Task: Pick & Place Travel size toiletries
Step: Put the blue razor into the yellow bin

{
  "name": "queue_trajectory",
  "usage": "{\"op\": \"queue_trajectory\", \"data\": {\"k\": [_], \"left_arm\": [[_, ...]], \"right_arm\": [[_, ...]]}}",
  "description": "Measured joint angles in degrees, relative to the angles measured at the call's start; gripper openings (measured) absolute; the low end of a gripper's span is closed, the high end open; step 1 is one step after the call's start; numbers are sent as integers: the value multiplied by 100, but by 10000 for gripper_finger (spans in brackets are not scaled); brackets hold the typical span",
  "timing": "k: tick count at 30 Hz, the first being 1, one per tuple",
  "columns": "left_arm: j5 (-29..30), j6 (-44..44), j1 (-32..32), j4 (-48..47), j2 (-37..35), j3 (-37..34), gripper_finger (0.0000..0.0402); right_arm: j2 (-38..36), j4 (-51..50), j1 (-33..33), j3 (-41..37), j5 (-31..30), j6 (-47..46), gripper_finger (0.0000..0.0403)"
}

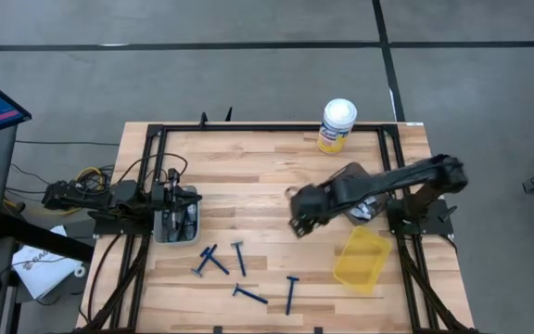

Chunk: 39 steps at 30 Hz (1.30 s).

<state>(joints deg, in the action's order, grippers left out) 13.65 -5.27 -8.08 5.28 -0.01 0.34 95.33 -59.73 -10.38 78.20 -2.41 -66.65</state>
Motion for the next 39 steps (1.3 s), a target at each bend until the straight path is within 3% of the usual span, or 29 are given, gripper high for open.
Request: {"op": "queue_trajectory", "data": {"k": [4,11,18,28,36,39], "left_arm": [[0,-1,0,19,0,0,11],[0,1,0,65,0,0,11],[0,1,0,122,0,0,11],[0,2,0,128,0,0,11],[0,2,0,139,0,0,11],[0,-1,0,167,0,0,11]], "right_arm": [[981,-62,-356,1050,137,-93,252],[2454,-1043,-968,2984,113,-924,246],[3436,-1207,-1542,4217,136,-2101,246],[4339,-993,-1922,4548,746,-3075,246],[4556,-855,-1895,4416,854,-3109,243],[4583,-859,-1851,4271,859,-3098,222]]}}
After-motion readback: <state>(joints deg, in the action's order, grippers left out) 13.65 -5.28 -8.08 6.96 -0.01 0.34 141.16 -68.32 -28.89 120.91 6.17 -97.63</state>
